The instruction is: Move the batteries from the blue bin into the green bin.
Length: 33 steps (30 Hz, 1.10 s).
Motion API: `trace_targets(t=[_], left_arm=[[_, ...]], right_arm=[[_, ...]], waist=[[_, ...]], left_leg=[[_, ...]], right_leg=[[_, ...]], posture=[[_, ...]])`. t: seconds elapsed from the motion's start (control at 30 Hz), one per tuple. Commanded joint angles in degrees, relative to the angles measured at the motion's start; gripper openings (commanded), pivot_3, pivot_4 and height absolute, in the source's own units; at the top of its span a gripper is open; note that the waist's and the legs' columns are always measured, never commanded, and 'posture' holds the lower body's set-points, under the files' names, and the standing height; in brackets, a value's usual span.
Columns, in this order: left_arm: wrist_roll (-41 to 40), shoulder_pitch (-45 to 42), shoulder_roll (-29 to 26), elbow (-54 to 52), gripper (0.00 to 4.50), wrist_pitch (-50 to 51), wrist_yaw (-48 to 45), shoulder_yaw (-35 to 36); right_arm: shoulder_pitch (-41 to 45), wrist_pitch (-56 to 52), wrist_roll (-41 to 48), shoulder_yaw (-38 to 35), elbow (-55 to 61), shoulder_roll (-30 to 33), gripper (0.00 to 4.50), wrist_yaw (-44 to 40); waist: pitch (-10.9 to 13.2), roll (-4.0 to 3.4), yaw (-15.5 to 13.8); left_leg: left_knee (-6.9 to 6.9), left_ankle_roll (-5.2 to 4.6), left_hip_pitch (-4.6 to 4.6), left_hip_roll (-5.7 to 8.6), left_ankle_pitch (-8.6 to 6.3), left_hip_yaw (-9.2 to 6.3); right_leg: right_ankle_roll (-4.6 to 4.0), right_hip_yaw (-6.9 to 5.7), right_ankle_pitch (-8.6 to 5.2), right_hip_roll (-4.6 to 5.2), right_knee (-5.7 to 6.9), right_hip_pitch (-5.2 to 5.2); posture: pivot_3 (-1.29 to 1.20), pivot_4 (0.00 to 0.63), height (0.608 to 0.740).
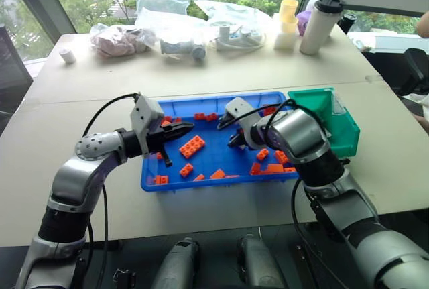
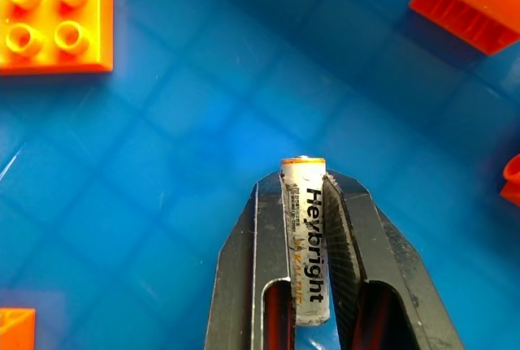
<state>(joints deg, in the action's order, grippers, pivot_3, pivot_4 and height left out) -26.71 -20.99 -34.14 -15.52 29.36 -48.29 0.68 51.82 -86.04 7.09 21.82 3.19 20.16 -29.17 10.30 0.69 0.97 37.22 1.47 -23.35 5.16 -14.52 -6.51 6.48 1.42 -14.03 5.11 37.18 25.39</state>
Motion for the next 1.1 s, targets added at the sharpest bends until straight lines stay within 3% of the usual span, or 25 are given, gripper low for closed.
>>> trace_targets(t=[0.03, 0.33, 0.57, 0.87, 0.97, 1.1], left_arm=[[-0.2, -1.0, -0.6, -0.6, 0.00, -1.0, -0.4, 0.9], [-1.2, -2.6, 0.1, 1.9, 0.00, -0.6, -3.4, -0.3], [-1.8, -3.3, 1.2, 2.8, 0.00, -0.5, -4.7, -0.7], [-2.5, -2.8, 0.9, 0.9, 0.00, 0.3, -4.0, 0.1], [-3.3, -2.2, 0.1, -0.2, 0.00, 1.0, -4.2, 0.7], [-4.7, -1.2, -1.9, -1.1, 0.00, 2.0, -5.7, 1.7]], right_arm=[[2.8, -1.2, 0.7, -4.1, 7.8, 5.6, 0.07, 0.3], [2.7, -3.0, 2.5, -16.5, 14.6, 27.1, 0.07, -1.3], [-2.9, 0.2, 3.2, -18.0, 11.7, 33.1, 0.07, -1.0], [-8.0, 9.6, 4.6, -17.9, 8.1, 34.0, 4.47, -3.9], [-9.6, 14.3, 8.2, -19.6, 14.1, 37.4, 4.47, -10.3], [-18.2, 24.3, 13.9, -24.3, 25.3, 44.3, 4.47, -22.0]], waist=[[0.0, -0.01, -0.2], [0.0, 0.00, -0.4], [0.0, -0.01, 0.0], [0.0, -0.01, -0.3], [0.0, -0.02, -0.4], [0.0, -0.01, -0.5]], left_leg=[[0.01, 0.00, -0.01, 0.00, 0.00, 0.00], [-0.02, -0.29, -0.04, 0.02, -0.16, 0.02], [-0.02, -0.39, 0.00, -0.05, -0.22, 0.14], [0.03, -0.40, -0.01, -0.02, -0.23, 0.14], [0.03, -0.40, -0.01, -0.02, -0.23, 0.14], [0.00, -0.43, -0.01, -0.04, -0.24, 0.12]], right_leg=[[0.00, 0.00, 0.00, 0.01, 0.00, 0.00], [0.00, -0.04, 0.00, 0.03, -0.09, -0.02], [0.00, 0.02, 0.00, 0.01, -0.08, -0.03], [0.01, 0.02, 0.00, 0.03, -0.09, -0.07], [0.01, 0.02, 0.00, 0.03, -0.10, -0.06], [0.02, -0.01, -0.01, 0.01, -0.13, -0.08]], posture=[[0.00, 0.150, 0.740], [0.00, 0.150, 0.740], [0.00, 0.150, 0.740], [0.00, 0.150, 0.740], [0.00, 0.150, 0.740], [0.00, 0.150, 0.740]])
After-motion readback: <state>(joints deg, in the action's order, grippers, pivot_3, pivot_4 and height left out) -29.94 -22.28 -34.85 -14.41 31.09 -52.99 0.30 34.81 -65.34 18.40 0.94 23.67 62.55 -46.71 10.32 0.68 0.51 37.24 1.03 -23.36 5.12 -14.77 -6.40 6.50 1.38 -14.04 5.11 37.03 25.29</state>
